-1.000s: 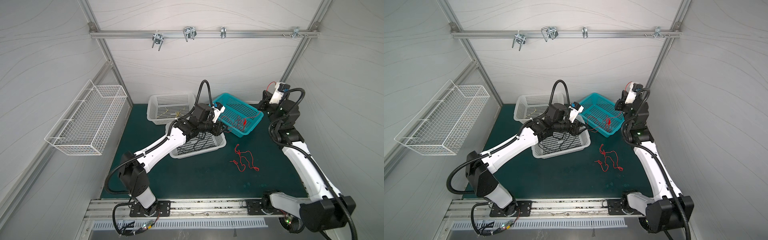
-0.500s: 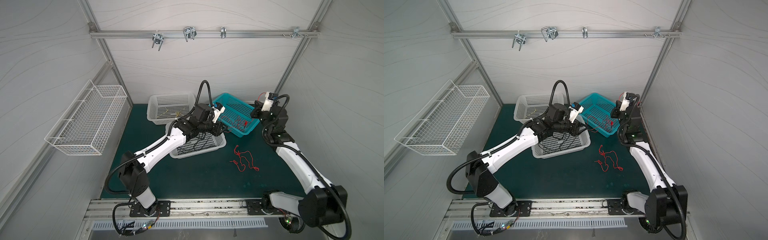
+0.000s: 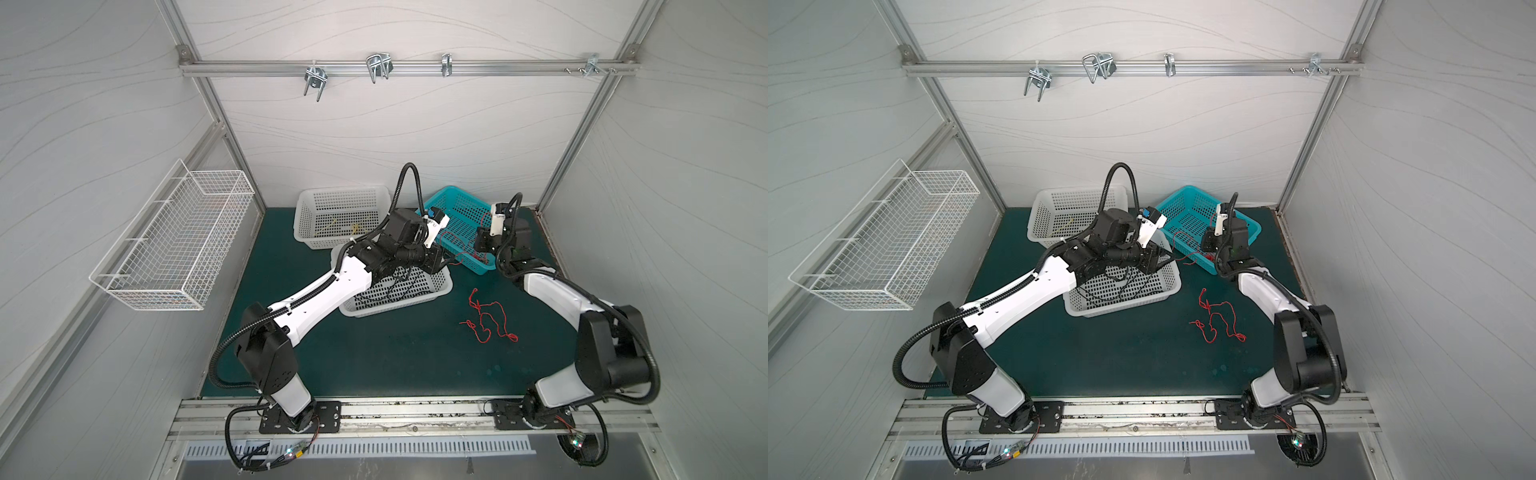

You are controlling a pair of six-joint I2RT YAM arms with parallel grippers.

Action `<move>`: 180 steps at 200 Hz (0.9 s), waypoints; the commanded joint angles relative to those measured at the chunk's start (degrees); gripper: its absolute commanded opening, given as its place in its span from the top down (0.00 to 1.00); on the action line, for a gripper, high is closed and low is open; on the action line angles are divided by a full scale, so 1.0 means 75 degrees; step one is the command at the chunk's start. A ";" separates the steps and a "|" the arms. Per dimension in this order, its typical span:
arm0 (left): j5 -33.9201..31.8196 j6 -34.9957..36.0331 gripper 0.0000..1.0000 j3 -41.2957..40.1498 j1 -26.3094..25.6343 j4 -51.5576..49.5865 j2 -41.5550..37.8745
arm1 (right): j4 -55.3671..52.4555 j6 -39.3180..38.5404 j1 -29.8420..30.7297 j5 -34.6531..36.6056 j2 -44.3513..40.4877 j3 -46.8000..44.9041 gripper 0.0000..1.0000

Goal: Untangle and sort cables by color
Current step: Place the cable in the container.

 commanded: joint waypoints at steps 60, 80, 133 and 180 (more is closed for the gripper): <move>-0.0175 0.0032 0.61 -0.0046 0.0026 0.0111 -0.0211 | -0.0101 0.0798 -0.0340 -0.0515 0.1504 0.0942 0.80; -0.0186 0.0032 0.61 -0.0046 0.0030 0.0120 -0.0148 | -0.0175 0.0775 -0.0380 -0.0595 0.1513 0.0994 0.72; -0.0168 0.0029 0.61 -0.0076 0.0020 0.0175 -0.0031 | -0.0595 0.0424 -0.0457 -0.1591 0.1073 0.1001 0.57; -0.0109 0.0009 0.61 -0.0169 0.0028 0.0282 0.0008 | -0.0991 0.0414 -0.0446 -0.1737 0.0048 0.0168 0.57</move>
